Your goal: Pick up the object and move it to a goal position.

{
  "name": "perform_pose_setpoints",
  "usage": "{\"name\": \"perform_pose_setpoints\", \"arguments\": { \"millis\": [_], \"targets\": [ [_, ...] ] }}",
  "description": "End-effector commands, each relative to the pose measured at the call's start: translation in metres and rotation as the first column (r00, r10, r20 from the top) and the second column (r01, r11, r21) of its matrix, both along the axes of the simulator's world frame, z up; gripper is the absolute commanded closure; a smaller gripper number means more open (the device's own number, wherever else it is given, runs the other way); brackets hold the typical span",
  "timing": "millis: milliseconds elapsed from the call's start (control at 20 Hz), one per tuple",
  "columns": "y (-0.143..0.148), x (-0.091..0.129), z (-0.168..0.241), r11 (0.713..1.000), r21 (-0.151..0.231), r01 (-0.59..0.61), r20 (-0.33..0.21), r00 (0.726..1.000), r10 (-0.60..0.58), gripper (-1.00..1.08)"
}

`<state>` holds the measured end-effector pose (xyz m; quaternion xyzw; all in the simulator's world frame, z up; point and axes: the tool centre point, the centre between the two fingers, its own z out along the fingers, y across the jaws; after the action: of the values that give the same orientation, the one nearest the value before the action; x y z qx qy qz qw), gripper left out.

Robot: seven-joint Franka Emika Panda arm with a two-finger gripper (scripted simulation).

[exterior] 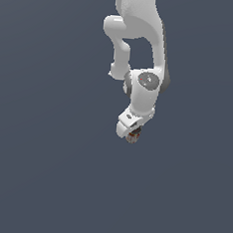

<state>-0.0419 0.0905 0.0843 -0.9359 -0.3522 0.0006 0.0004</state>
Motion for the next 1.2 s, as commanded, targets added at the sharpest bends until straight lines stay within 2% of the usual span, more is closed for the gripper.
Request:
{"name": "perform_pose_setpoints", "arguments": {
  "millis": [0, 100, 150, 750, 1150],
  "targets": [
    [0.000, 0.001, -0.006, 1.000, 0.000, 0.000, 0.001, 1.000, 0.000, -0.92],
    [0.000, 0.001, -0.007, 1.000, 0.000, 0.000, 0.001, 1.000, 0.000, -0.92],
    [0.000, 0.001, -0.007, 1.000, 0.000, 0.000, 0.001, 1.000, 0.000, 1.08],
    [-0.001, 0.002, -0.006, 1.000, -0.001, 0.000, 0.002, 1.000, 0.000, 1.08],
    [-0.019, 0.021, 0.000, 1.000, -0.001, 0.000, 0.002, 1.000, 0.000, 1.08]
  ]
}}
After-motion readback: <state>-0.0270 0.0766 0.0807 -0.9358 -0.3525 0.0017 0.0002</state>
